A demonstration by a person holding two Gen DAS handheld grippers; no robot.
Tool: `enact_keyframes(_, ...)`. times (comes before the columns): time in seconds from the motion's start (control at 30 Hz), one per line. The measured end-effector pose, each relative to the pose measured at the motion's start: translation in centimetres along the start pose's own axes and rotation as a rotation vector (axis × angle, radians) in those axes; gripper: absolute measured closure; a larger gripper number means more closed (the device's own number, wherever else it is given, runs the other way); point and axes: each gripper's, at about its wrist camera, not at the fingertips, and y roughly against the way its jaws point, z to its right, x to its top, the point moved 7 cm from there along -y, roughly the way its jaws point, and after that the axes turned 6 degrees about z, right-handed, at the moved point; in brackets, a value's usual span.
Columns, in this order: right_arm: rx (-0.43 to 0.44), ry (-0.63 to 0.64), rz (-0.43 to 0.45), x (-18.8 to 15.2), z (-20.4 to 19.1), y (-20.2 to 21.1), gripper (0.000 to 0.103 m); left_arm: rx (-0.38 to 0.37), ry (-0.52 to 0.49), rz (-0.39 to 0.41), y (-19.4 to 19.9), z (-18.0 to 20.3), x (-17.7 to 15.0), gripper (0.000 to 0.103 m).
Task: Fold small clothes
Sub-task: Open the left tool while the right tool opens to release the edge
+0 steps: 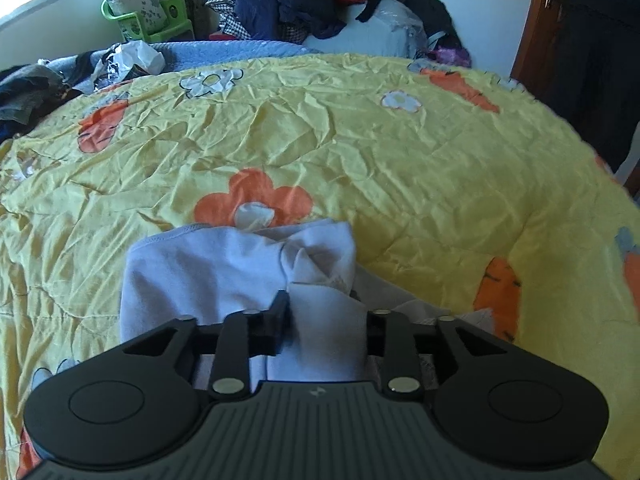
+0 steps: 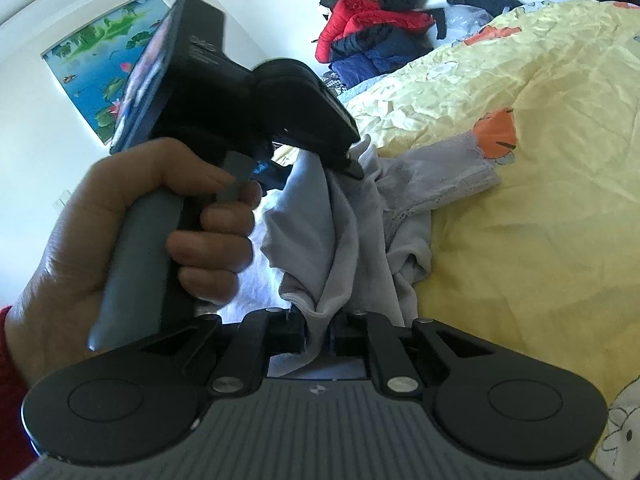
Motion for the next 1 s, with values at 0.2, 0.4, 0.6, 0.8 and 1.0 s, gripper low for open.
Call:
enact_keyframes(0.2,0.002,-0.025,-0.009,0.0,0.6,-0.2,0.085,0.02,0.009,0.09,2.1,-1.3,1.8,0.036)
enact_keyframes(0.4,0.001,-0.057,-0.013,0.1,1.1,-0.4,0.078,0.087,0.007,0.144,4.6,-4.3,1.5,0.036)
enact_keyframes(0.6,0.014,-0.162,-0.019,0.4,2.4,0.2,0.07,0.101,0.041,0.136,7.0,-8.2,-1.8,0.036)
enact_keyframes(0.8,-0.156,0.103,0.137,3.2,0.5,4.3,0.065,0.108,0.049,0.164,9.2,-9.7,-4.9,0.035)
enact_keyframes(1.0,-0.137,0.448,0.103,3.9,-5.8,1.6,0.062,0.113,0.057,0.153,10.0,-9.9,-7.5,0.035)
